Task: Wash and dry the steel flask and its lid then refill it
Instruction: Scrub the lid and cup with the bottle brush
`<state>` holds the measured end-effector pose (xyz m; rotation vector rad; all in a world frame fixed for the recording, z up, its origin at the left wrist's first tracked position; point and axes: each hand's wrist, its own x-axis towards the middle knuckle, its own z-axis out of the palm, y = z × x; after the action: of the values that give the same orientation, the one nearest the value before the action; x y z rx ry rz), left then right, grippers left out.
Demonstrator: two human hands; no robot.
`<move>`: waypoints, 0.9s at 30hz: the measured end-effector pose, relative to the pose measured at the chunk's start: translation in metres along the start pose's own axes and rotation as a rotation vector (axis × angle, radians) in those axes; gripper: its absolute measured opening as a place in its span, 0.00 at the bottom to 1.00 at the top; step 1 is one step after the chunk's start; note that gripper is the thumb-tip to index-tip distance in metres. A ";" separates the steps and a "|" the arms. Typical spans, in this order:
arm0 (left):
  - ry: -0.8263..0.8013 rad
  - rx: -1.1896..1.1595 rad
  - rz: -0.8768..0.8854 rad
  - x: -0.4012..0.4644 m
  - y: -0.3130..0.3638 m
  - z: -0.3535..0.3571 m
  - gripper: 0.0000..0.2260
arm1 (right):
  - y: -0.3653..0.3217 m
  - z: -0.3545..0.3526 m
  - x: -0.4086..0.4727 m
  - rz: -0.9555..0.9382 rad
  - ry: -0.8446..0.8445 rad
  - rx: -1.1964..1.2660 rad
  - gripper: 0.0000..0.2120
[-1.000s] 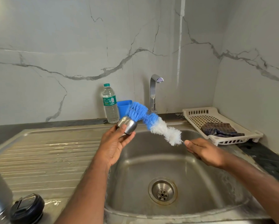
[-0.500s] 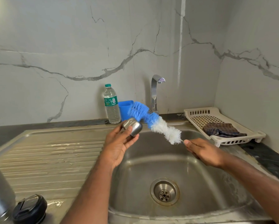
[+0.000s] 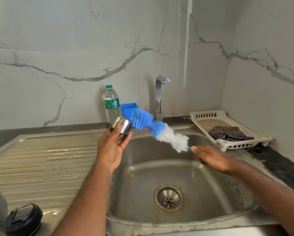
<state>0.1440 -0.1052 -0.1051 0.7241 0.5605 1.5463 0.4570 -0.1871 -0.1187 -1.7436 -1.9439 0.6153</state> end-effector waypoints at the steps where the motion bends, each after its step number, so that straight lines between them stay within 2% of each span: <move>1: -0.018 0.031 -0.018 0.000 0.000 -0.002 0.20 | -0.001 0.000 0.000 0.005 0.011 -0.007 0.19; 5: -0.105 0.160 -0.077 -0.005 -0.012 0.008 0.23 | -0.011 0.003 0.004 -0.049 0.095 -0.015 0.23; 9: 0.048 0.060 0.023 0.001 -0.006 0.006 0.31 | -0.006 0.002 0.001 -0.064 0.063 -0.005 0.23; 12: 0.083 0.079 -0.007 -0.003 -0.002 0.005 0.27 | -0.002 0.001 0.001 -0.076 0.044 0.004 0.24; 17: 0.071 0.226 -0.090 -0.012 -0.003 0.005 0.13 | 0.000 0.003 0.008 -0.173 0.087 -0.092 0.25; 22: 0.075 0.193 -0.071 -0.018 -0.001 -0.003 0.17 | 0.010 0.001 0.011 -0.191 0.173 -0.101 0.26; 24: 0.068 0.312 -0.001 -0.016 0.001 -0.006 0.16 | 0.012 0.001 0.011 -0.181 0.183 -0.119 0.26; 27: 0.031 0.753 0.212 -0.014 -0.005 -0.008 0.22 | 0.009 0.006 0.016 -0.178 0.200 -0.174 0.24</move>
<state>0.1423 -0.1179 -0.1156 1.3613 1.1445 1.5318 0.4588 -0.1708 -0.1279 -1.6367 -2.0310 0.2064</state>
